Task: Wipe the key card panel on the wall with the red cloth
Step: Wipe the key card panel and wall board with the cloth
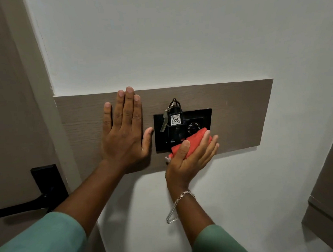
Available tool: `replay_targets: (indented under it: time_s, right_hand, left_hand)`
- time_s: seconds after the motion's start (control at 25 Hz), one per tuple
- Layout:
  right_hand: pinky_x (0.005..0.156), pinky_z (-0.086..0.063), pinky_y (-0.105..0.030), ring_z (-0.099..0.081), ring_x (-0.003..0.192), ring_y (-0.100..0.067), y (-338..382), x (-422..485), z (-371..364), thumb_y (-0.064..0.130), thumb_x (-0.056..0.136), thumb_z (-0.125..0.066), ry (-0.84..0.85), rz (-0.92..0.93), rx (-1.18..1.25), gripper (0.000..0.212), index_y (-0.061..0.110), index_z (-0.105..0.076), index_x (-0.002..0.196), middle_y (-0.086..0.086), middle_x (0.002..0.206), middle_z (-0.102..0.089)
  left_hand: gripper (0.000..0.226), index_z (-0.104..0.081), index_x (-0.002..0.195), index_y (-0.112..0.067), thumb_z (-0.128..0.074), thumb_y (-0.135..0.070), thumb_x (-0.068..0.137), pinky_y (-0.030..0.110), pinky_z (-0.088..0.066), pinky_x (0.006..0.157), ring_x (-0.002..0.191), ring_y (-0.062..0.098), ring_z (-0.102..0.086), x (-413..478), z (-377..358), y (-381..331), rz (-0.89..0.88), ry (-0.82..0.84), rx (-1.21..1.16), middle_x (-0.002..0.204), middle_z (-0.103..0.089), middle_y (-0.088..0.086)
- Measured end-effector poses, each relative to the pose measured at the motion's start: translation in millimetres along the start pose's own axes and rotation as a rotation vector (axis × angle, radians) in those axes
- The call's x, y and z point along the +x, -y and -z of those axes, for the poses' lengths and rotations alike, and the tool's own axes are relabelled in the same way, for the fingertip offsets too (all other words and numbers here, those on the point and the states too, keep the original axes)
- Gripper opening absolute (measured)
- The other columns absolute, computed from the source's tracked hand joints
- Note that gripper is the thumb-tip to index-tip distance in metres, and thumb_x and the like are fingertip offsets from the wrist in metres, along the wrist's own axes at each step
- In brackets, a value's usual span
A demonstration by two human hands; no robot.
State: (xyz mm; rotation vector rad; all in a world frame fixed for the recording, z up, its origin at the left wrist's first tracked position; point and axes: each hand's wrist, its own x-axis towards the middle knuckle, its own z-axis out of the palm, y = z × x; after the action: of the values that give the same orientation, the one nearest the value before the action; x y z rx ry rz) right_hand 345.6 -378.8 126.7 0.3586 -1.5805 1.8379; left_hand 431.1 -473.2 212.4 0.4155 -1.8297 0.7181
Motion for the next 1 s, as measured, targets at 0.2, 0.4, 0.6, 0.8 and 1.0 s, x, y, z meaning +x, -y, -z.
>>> replay_targets:
  time_s: [0.2, 0.4, 0.6, 0.8, 1.0]
  right_hand:
    - [0.119, -0.025, -0.065, -0.019, 0.154, -0.032, -39, 48, 22, 0.047, 0.102, -0.032, 0.053, 0.275, -0.125, 0.054, 0.020, -0.037, 0.148, -0.015, 0.162, -0.030]
    - [0.118, -0.028, -0.063, -0.029, 0.150, -0.032, -35, 79, 35, 0.035, 0.099, -0.040, -0.009, 0.233, -0.033, 0.049, 0.015, -0.045, 0.144, -0.014, 0.157, -0.040]
    - [0.119, -0.033, -0.057, -0.035, 0.149, -0.031, 8, 91, 33, 0.040, 0.102, -0.040, 0.008, 0.383, 0.123, 0.052, 0.012, -0.043, 0.145, -0.015, 0.156, -0.041]
    - [0.121, -0.024, -0.063, -0.026, 0.152, -0.036, 13, 50, 19, 0.050, 0.100, -0.038, 0.279, 0.759, -0.213, 0.051, 0.026, -0.041, 0.145, -0.016, 0.158, -0.037]
    - [0.118, -0.028, -0.064, -0.021, 0.154, -0.030, 27, 49, 9, 0.051, 0.101, -0.038, 0.160, 0.513, -0.140, 0.052, 0.033, -0.039, 0.149, -0.009, 0.162, -0.032]
  left_hand:
    - [0.080, -0.013, 0.155, -0.001, -0.036, -0.046, 0.094, 0.049, 0.001, 0.125, 0.153, 0.030, 0.002, 0, -2, 1, -0.005, -0.016, 0.018, 0.163, -0.005, 0.017]
    - [0.080, -0.011, 0.155, -0.001, -0.036, -0.045, 0.094, 0.046, 0.006, 0.125, 0.153, 0.029, 0.003, 0, 1, -1, -0.014, -0.007, -0.007, 0.163, -0.002, 0.014]
    - [0.080, -0.013, 0.155, 0.000, -0.038, -0.045, 0.093, 0.047, 0.004, 0.124, 0.152, 0.034, -0.006, -1, 0, 0, -0.004, -0.005, -0.021, 0.164, -0.012, 0.020]
    - [0.080, -0.010, 0.156, -0.001, -0.036, -0.045, 0.094, 0.048, 0.002, 0.125, 0.154, 0.030, 0.000, -1, -3, 3, -0.011, -0.025, -0.029, 0.165, -0.001, 0.015]
    - [0.080, -0.011, 0.156, -0.002, -0.036, -0.043, 0.092, 0.048, 0.001, 0.125, 0.154, 0.031, -0.004, -2, -4, 1, -0.013, -0.042, -0.039, 0.165, -0.001, 0.015]
